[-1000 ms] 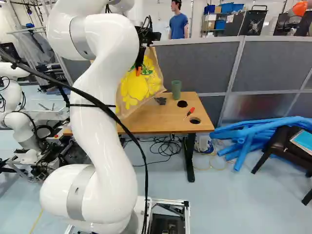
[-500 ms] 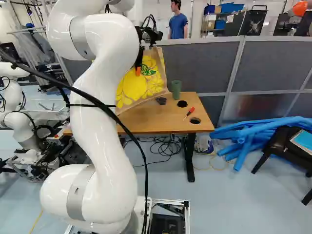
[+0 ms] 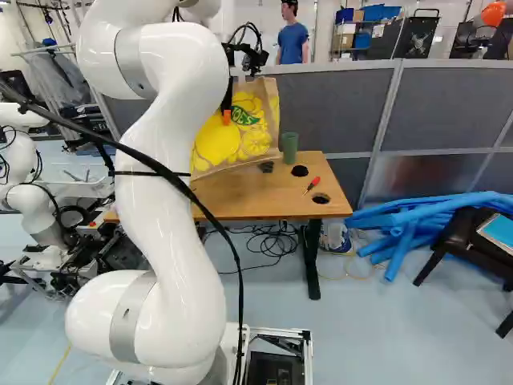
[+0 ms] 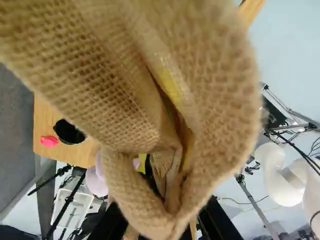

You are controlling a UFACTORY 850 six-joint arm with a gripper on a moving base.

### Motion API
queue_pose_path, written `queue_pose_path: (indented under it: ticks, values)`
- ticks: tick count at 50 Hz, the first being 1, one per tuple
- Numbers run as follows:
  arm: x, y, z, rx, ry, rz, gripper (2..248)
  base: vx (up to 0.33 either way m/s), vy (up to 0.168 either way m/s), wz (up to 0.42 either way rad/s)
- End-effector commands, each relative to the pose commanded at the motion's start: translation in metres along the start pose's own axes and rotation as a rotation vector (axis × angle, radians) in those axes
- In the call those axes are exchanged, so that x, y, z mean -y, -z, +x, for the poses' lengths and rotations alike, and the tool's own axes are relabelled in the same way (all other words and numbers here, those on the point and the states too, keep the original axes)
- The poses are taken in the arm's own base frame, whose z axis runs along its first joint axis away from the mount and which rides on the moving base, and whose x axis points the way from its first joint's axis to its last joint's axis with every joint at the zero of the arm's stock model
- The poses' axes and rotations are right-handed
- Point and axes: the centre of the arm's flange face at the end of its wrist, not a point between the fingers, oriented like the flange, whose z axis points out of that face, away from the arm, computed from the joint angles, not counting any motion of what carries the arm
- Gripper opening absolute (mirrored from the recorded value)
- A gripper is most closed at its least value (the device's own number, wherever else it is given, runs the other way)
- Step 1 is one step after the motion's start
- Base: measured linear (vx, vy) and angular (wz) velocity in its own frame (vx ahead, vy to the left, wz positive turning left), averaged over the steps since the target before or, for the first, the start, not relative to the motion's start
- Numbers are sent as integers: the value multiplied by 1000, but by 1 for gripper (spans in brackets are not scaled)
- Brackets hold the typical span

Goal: Pick up the bag on the ground and place it on the table

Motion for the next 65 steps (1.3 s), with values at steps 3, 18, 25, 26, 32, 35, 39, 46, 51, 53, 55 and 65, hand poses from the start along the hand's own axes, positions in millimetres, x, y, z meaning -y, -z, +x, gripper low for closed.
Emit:
queue_pose_path:
  ticks: [3, 18, 25, 26, 32, 35, 39, 46, 51, 53, 55, 65]
  values:
    - [0, 0, 0, 0, -32, 0, 22, 0, 0, 0]
    - [0, 0, 0, 0, -178, 0, 22, 0, 0, 0]
    - [0, 0, 0, 0, -195, 0, 22, 0, 0, 0]
    - [0, 0, 0, 0, -196, 0, 22, 0, 0, 0]
    - [0, 0, 0, 0, -198, 0, 22, 0, 0, 0]
    - [0, 0, 0, 0, -199, 0, 22, 0, 0, 0]
    - [0, 0, 0, 0, -199, 0, 22, 0, 0, 0]
    - [0, 0, 1, 0, -200, 0, 22, 0, 0, 0]
    - [-1, 0, 2, 0, -202, 0, 22, 0, 0, 0]
    - [-1, 0, 2, 0, -203, 0, 22, 0, 0, 0]
    - [-1, 0, 3, 0, -203, 0, 22, 0, 0, 0]
    - [-3, 0, 5, 1, -208, 1, 22, 0, 0, 0]
